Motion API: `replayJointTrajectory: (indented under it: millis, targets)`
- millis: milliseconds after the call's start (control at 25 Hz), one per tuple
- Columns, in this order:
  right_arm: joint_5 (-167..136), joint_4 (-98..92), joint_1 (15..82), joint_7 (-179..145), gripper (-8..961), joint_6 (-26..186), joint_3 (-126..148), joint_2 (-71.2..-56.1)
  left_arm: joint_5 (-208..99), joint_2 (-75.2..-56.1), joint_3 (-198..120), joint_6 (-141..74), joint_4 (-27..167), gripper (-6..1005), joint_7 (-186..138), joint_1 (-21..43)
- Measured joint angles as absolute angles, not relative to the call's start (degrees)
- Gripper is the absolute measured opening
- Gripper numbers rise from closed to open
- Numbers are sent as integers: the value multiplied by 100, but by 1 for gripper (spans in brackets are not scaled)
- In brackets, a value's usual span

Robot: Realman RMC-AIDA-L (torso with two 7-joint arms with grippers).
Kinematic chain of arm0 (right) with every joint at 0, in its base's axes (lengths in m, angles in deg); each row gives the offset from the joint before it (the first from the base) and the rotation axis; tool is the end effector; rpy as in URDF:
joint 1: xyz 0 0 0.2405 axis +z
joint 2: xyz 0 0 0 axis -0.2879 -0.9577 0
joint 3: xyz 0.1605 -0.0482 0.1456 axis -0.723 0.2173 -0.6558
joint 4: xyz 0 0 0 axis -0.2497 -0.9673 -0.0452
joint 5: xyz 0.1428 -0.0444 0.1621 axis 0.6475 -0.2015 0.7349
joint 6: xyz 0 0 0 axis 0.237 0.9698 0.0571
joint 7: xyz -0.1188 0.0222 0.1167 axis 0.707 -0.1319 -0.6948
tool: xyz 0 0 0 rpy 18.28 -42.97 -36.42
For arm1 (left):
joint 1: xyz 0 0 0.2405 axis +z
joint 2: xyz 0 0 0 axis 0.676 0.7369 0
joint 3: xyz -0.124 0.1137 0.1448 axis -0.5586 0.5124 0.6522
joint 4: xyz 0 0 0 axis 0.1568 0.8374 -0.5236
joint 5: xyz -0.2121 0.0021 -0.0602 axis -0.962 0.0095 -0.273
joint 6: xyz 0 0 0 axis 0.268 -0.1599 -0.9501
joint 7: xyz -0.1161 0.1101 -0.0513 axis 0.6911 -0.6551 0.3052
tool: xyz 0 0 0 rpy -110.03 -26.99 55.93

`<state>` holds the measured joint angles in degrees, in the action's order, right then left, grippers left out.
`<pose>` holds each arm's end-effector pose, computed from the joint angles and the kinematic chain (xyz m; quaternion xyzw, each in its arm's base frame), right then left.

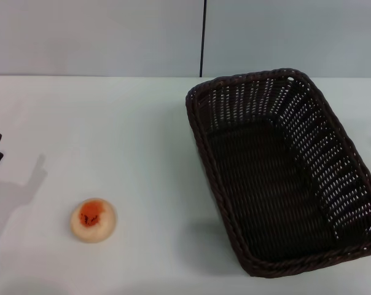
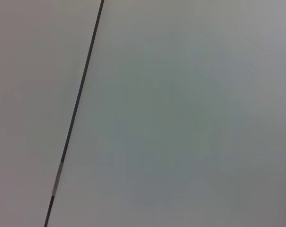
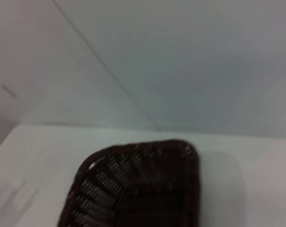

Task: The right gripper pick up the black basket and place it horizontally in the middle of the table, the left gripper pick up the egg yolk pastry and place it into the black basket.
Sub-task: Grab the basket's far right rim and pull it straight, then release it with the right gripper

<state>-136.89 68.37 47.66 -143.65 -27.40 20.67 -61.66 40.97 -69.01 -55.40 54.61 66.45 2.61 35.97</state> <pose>0.2477 0.3048 0.1835 -0.8381 0.4882 0.1387 0.2000 -0.3407 0.2083 0.0192 -0.6655 -0.2651 -0.4124 0.5629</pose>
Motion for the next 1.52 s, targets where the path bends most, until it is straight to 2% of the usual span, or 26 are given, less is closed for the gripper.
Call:
replayJointTrajectory:
  millis: [80, 440, 840, 1080, 1440, 1520]
  targets:
    - [-13783, 6623, 5010, -14814, 606, -2758, 2499, -6103, 4097, -6900, -5538, 5476, 6645, 828, 261, 3662]
    - [-14107, 5329, 5453, -15205, 580, -1679, 3782, -6111, 4098, -6919, -5537, 5489, 6617, 826, 261, 3765]
    - [-14215, 4104, 5866, -15257, 551, -576, 4475, -6185, 4084, -6919, -5537, 5491, 6595, 824, 261, 3771]
    - [-14384, 3972, 5913, -15394, 533, -49, 4958, -6366, 4073, -6910, -5568, 5500, 6592, 823, 262, 3769]
    - [-14444, 4026, 5916, -15404, 507, 8, 4970, -6410, 4065, -6910, -5579, 5507, 6593, 821, 271, 3770]
    - [-14429, 4026, 5913, -15380, 458, 26, 4968, -6412, 4063, -6910, -5582, 5507, 6592, 820, 271, 3770]
